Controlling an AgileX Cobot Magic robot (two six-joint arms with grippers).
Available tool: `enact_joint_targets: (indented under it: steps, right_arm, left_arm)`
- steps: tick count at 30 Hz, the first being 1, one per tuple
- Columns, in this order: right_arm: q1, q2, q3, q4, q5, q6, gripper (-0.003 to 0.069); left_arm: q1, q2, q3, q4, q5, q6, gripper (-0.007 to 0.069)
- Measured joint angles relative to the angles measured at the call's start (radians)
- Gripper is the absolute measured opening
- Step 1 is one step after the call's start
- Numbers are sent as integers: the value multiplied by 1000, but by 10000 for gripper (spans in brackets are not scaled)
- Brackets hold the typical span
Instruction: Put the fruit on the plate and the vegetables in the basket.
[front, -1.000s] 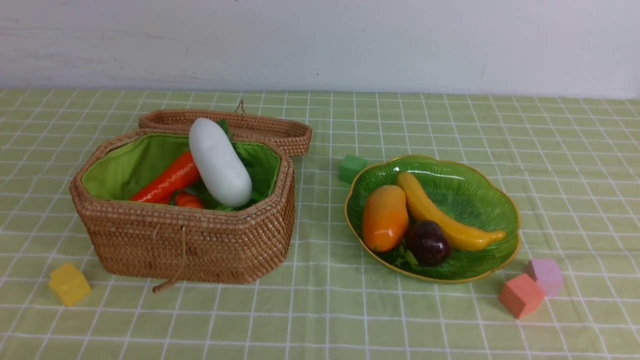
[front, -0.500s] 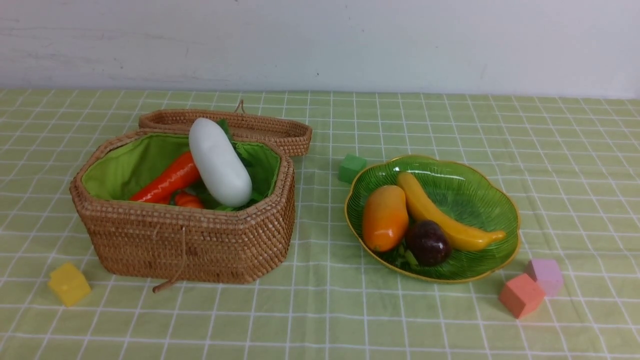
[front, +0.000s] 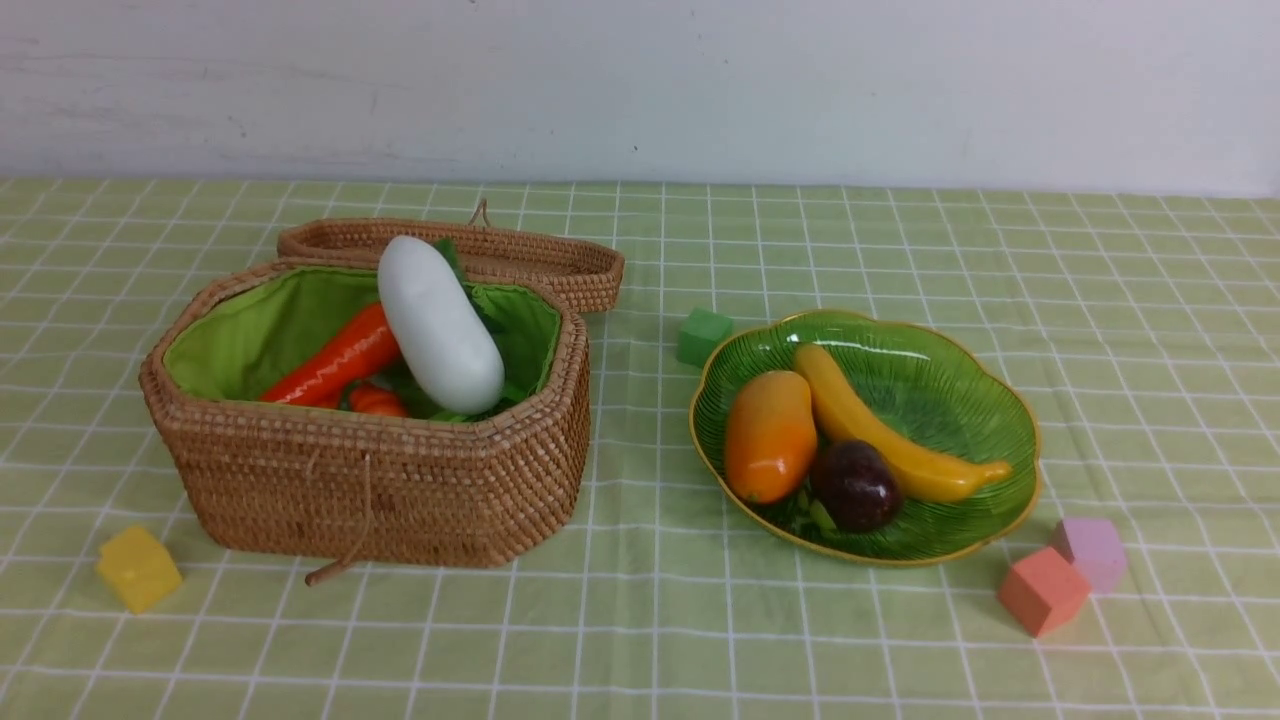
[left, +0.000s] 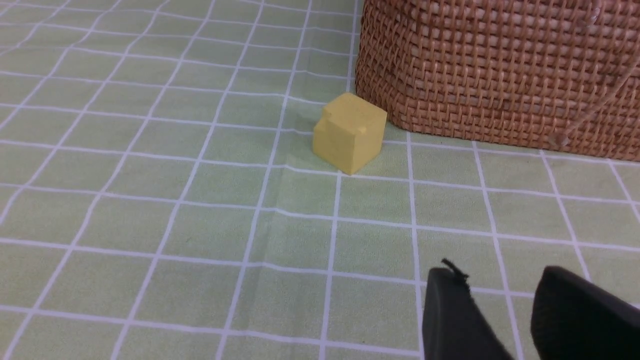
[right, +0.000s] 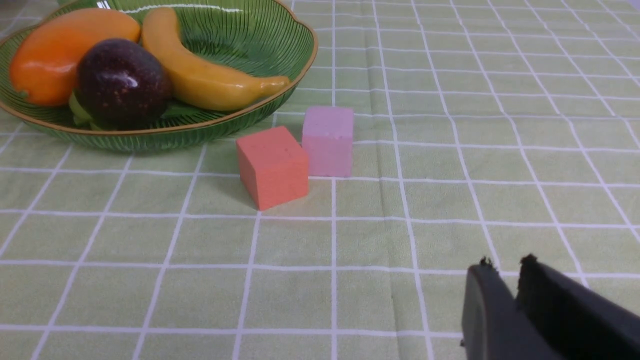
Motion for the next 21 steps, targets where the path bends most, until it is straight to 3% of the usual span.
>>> enact_joint_targets:
  steps: [21]
  right_arm:
    - [0, 0, 0, -1, -1, 0, 134]
  left_arm:
    - [-24, 0, 0, 0, 0, 0, 239]
